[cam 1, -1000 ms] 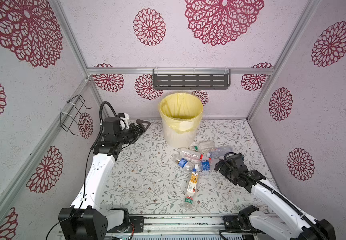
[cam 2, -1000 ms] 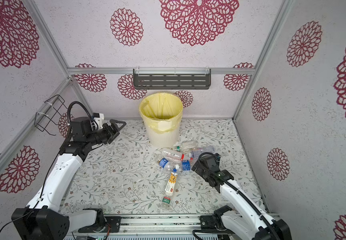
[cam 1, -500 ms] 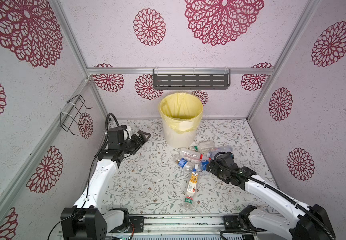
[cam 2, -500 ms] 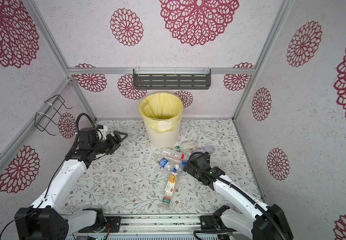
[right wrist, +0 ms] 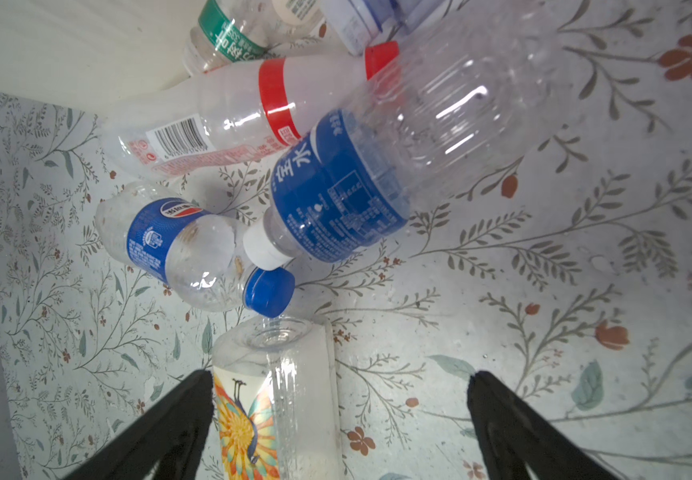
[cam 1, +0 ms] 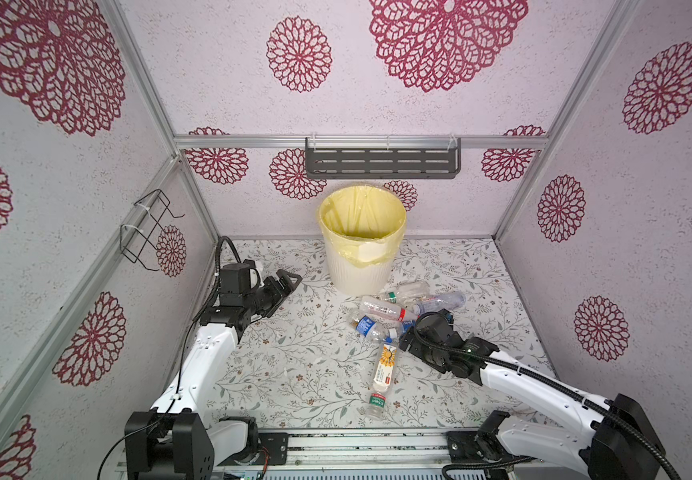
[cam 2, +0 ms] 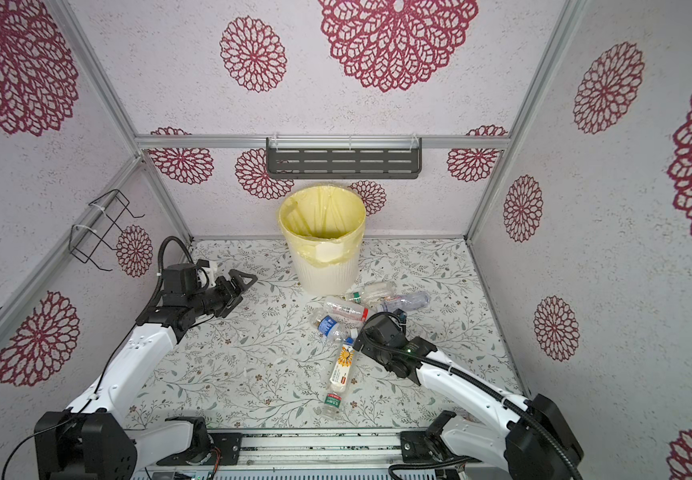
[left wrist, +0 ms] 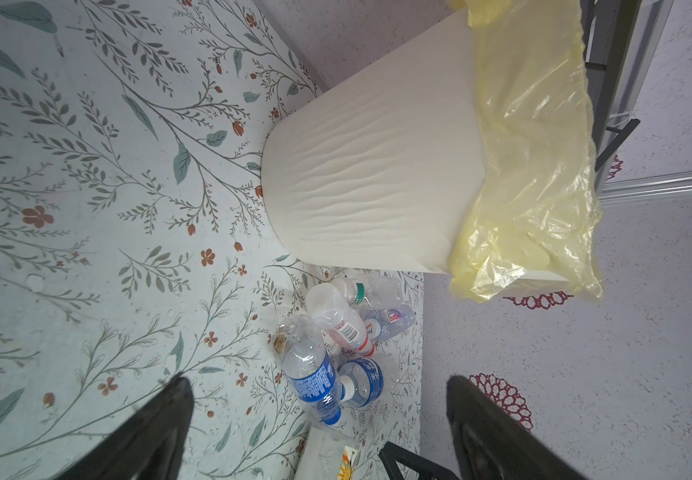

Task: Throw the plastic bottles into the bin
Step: 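Lower the right gripper onto the peacock-label clear bottle and close it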

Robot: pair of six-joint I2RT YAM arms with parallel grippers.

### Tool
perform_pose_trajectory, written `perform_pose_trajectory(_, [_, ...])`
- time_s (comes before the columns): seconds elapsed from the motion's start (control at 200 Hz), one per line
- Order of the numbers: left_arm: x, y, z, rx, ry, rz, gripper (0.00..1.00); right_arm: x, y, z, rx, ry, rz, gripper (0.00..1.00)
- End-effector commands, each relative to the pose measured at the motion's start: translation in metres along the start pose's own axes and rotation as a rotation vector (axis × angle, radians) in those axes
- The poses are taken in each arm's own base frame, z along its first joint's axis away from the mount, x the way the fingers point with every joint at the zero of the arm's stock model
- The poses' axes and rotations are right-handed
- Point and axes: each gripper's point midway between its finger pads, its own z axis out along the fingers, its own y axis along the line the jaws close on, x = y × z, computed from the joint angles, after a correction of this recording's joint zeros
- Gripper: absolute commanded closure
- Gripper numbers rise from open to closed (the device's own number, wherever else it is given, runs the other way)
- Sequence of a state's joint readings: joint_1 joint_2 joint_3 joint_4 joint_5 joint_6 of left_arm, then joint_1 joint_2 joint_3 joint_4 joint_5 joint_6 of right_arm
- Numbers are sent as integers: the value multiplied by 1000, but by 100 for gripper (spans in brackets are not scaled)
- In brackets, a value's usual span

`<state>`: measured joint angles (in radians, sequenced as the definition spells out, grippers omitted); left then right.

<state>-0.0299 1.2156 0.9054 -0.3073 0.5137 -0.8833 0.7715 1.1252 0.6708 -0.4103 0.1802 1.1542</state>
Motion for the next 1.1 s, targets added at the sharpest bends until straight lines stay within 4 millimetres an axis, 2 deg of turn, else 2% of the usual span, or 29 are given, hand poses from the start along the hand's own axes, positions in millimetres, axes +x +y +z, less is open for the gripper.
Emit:
perform_pose_trajectory(0.0, [-4, -5, -1, 17, -15, 31, 3, -3, 17, -4, -19, -25, 33, 1])
perform_pose_trajectory(0.13, [-8, 5, -5, -48, -12, 51, 3, 5, 25, -3, 6, -16, -4, 1])
perform_pose_trajectory(0.386, [-7, 7, -3, -44, -11, 34, 3, 18, 40, 2, 36, 1, -44, 1])
perform_pose_trajectory(0.611, [-3, 6, -2, -29, 11, 39, 3, 27, 29, 14, 166, 28, -77, 1])
perform_pose_trajectory(1.097, [1, 11, 0, -36, 21, 23, 3, 46, 40, 28, 220, 52, -117, 1])
